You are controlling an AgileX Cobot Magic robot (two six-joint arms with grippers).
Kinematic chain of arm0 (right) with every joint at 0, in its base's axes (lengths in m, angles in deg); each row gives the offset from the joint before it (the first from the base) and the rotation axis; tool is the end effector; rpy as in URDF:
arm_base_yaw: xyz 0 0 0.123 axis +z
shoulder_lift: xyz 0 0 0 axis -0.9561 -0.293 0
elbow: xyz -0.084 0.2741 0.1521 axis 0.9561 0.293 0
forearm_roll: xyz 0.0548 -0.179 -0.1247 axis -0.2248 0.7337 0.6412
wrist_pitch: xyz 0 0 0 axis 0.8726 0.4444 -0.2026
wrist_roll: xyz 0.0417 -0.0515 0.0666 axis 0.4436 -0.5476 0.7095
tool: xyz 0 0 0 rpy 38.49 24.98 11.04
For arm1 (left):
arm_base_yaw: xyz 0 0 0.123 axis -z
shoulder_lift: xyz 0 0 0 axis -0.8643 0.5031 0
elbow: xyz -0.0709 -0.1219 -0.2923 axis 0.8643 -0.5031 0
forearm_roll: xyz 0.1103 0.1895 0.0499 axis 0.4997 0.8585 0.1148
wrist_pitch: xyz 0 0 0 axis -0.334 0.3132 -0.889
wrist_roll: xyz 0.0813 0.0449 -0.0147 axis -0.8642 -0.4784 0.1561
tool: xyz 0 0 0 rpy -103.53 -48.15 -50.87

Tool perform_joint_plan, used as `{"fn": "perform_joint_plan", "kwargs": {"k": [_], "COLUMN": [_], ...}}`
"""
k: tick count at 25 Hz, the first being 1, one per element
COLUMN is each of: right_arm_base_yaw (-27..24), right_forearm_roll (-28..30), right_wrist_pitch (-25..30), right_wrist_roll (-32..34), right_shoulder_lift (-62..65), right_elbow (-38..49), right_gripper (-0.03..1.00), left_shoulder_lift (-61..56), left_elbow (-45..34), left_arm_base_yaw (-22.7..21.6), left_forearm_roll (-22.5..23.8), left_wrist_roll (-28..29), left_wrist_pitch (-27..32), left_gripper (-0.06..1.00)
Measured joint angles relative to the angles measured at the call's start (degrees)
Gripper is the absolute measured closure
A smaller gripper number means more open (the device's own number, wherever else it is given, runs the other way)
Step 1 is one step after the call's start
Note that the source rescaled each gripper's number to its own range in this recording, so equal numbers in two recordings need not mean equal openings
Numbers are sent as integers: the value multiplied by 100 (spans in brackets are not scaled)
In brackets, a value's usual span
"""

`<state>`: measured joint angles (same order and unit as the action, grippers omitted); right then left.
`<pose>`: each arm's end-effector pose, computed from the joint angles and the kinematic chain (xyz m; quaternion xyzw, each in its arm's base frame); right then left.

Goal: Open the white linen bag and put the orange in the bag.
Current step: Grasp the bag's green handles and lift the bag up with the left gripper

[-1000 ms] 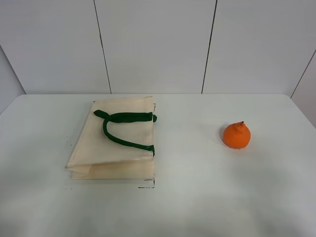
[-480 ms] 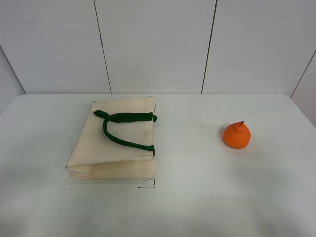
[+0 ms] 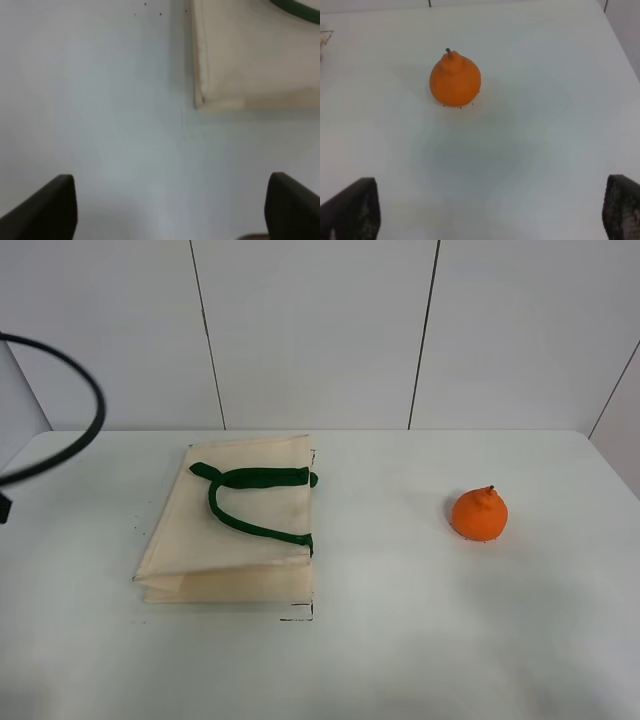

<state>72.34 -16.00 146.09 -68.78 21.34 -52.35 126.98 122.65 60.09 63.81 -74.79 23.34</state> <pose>-0.0650 0.0016 0.2653 0.0126 0.8431 0.0084 0.5376 0.1269 -0.0003 0.3671 0.0031 0.9551 0.0019 0.2963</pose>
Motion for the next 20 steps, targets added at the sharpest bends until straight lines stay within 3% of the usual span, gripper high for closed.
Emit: {"fn": "perform_joint_plan", "kwargs": {"k": [9,13,20], "right_arm_base_yaw": [0,0,0], "right_forearm_roll": [0,0,-5], "right_wrist_pitch": [0,0,0], "right_wrist_roll": [0,0,0], "right_shoulder_lift": [0,0,0], "right_elbow": [0,0,0], "right_gripper": [-1,-1,-1], "left_shoulder_lift": [3963,5189,6271], "left_elbow": [2629,3811,4674], "left_arm_base_yaw": [0,48,790], "left_forearm_roll": [57,75,82], "left_wrist_roll": [32,289,939], "left_wrist_pitch": [-75,297,382], "left_gripper": [-5,-5,-5]}}
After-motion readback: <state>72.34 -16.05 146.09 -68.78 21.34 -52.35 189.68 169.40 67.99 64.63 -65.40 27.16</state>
